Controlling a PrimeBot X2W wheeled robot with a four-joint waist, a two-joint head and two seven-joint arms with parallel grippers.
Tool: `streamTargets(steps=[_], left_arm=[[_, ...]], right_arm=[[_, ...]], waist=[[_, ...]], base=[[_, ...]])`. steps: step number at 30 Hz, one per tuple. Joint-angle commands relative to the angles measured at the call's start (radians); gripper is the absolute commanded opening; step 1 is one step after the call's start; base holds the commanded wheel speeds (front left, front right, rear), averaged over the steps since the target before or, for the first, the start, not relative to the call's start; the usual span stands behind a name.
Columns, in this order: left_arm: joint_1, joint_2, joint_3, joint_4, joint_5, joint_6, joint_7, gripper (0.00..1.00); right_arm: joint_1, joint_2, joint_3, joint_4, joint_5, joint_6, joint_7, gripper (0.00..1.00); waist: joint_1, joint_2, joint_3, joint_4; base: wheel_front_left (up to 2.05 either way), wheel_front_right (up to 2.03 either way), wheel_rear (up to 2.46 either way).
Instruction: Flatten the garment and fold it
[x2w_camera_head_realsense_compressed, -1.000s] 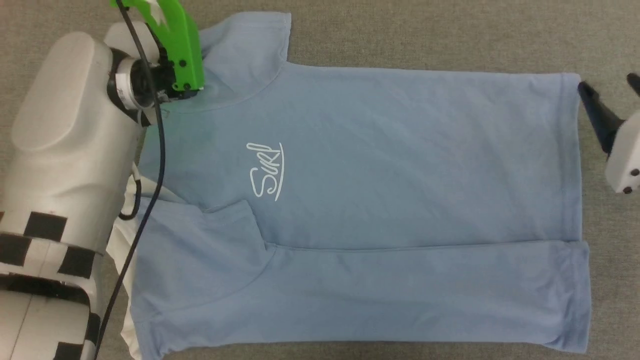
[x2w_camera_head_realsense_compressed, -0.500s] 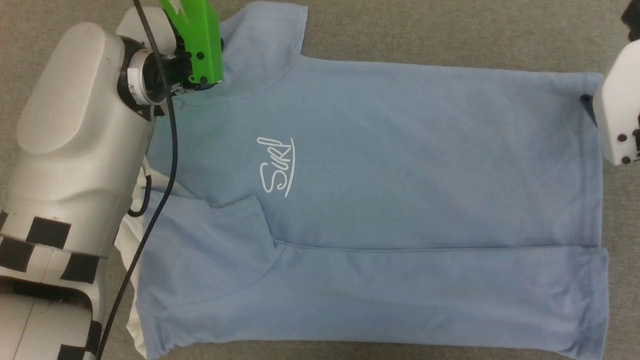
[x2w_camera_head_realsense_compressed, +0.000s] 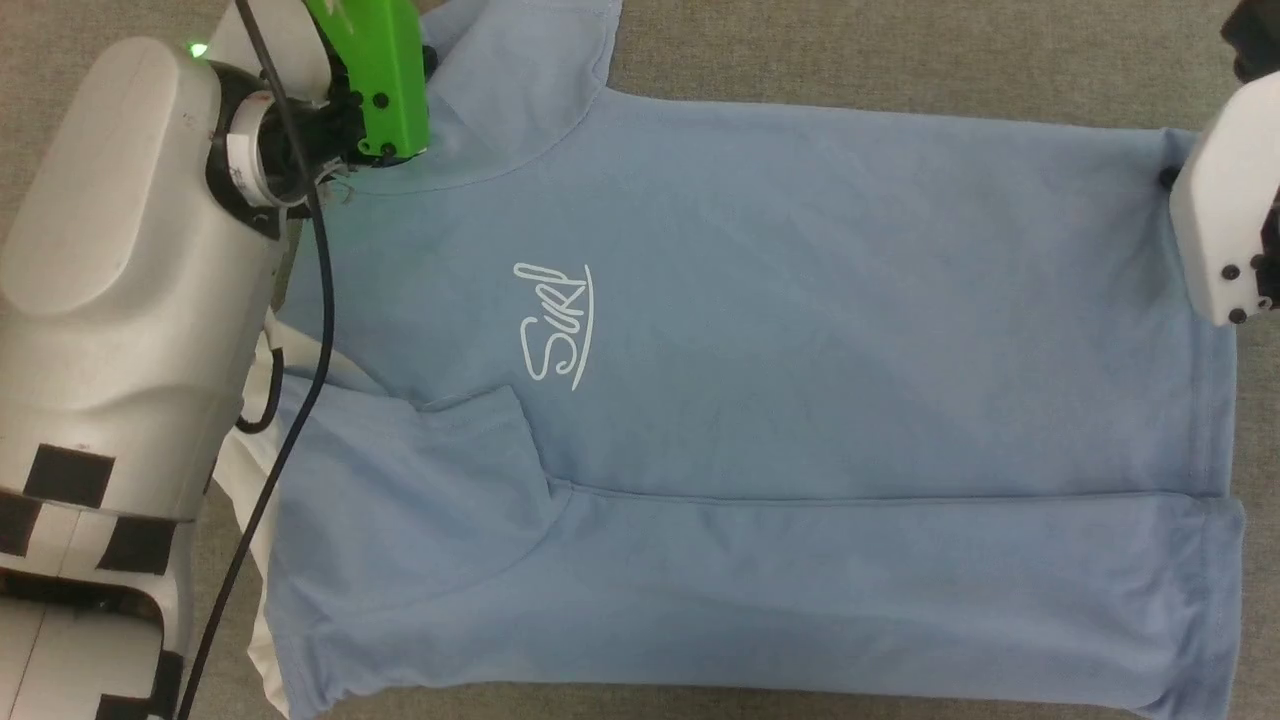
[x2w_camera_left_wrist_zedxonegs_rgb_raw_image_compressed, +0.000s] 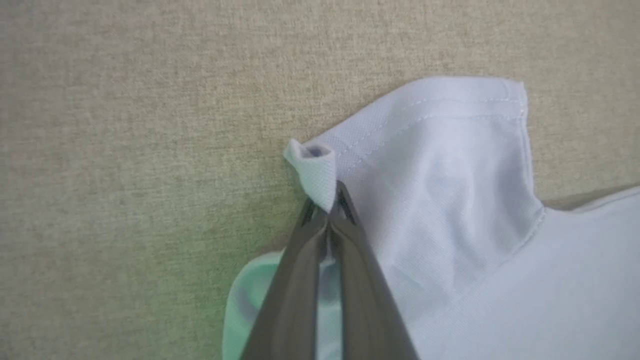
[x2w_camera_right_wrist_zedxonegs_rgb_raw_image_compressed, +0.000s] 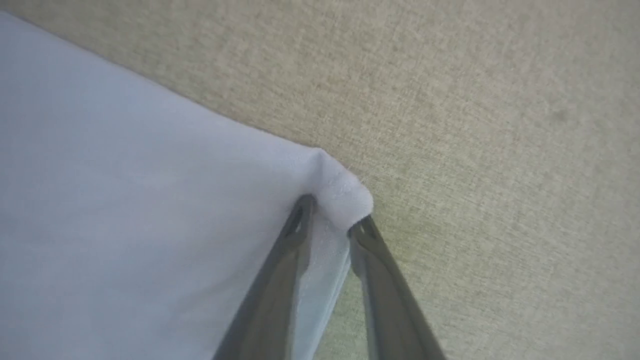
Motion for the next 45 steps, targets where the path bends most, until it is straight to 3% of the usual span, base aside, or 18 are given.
streamTargets(steps=[1, 9, 20, 35, 45], left_arm=[[0.023, 0.01, 0.008, -0.006, -0.018, -0.002, -0.015, 0.0], [0.056, 0.021, 0.068, -0.076, -0.072, -0.02, -0.075, 0.0], [0.218, 0.068, 0.136, -0.226, -0.146, -0.049, -0.136, 0.0], [0.637, 0.129, 0.236, -0.486, -0.232, 0.032, -0.192, 0.0], [0.909, 0.108, 0.289, -0.549, -0.289, 0.079, -0.25, 0.0]], right_arm=[[0.024, 0.01, 0.007, 0.031, 0.007, -0.002, -0.011, 0.0], [0.006, 0.035, -0.047, 0.016, 0.025, -0.002, -0.1, 0.0], [0.113, 0.057, -0.1, 0.041, 0.05, -0.002, -0.229, 0.0], [0.394, 0.103, -0.181, 0.081, 0.065, -0.002, -0.305, 0.0], [0.531, 0.136, -0.203, 0.085, 0.069, -0.002, -0.318, 0.0]], waist=[[0.0, 0.0, -0.005, -0.003], [0.0, 0.0, -0.057, -0.006], [0.0, 0.0, -0.263, -0.007], [0.0, 0.0, -0.45, 0.006], [0.0, 0.0, -0.49, 0.012]], base=[[0.0, 0.0, 0.0], [0.0, 0.0, 0.0], [0.0, 0.0, 0.0], [0.0, 0.0, 0.0], [0.0, 0.0, 0.0]])
